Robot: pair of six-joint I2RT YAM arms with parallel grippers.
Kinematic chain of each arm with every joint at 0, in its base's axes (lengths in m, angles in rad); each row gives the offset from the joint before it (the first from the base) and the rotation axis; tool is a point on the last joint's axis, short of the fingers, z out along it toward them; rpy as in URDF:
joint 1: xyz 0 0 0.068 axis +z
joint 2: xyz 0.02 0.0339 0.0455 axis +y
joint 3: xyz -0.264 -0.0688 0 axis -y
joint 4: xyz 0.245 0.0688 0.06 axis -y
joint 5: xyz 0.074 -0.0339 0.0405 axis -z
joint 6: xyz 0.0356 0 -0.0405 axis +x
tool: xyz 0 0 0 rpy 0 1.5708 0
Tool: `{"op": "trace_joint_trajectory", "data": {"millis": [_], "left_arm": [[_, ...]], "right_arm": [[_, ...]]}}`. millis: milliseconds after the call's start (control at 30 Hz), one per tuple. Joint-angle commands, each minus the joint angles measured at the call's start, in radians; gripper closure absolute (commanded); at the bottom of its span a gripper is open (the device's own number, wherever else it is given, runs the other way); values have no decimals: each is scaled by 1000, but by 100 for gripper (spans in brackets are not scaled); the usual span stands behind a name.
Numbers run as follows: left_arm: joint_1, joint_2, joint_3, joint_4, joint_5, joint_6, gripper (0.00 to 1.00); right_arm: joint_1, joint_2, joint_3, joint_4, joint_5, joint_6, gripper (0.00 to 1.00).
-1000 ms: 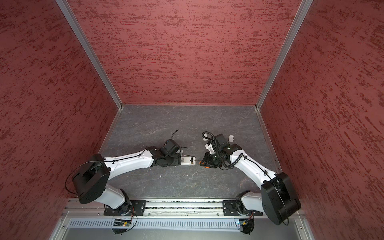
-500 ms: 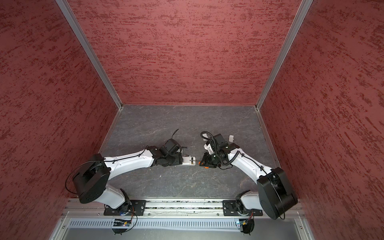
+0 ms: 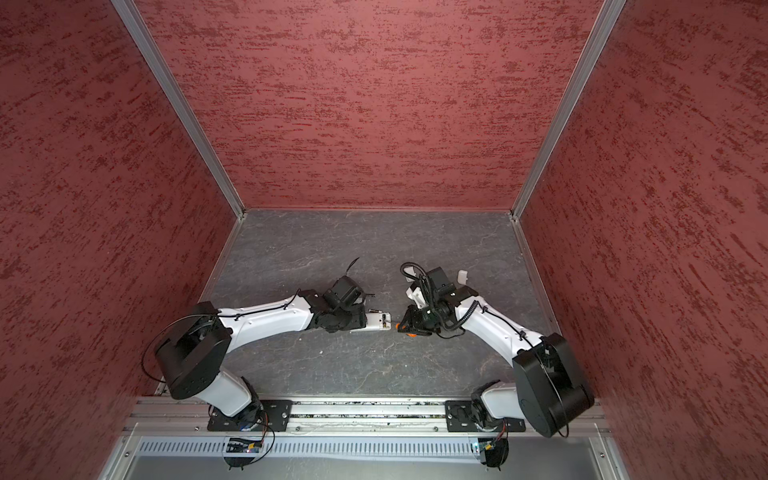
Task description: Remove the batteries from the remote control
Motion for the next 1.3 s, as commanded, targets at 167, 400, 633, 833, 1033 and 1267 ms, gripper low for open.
{"op": "trace_joint_trajectory", "data": {"millis": [167, 400, 633, 833, 1033, 1267], "left_arm": [[4, -13, 13, -11, -9, 3, 27], [3, -19, 16, -23, -10, -2, 27], [0, -10, 25, -28, -9, -2, 27], [-7, -8, 29, -34, -10, -8, 27], [-8, -4, 35, -40, -14, -8, 27], [-8, 5, 30, -37, -5, -14, 27]], "right_arm": [[-6, -12, 57, -28, 52, -49, 100], [-6, 4, 40, -22, 44, -68, 100], [-6, 12, 24, -23, 55, -81, 100], [-6, 19, 18, -24, 69, -95, 100], [-6, 38, 7, -8, 49, -115, 100], [-5, 37, 2, 19, -48, -142, 100]]}}
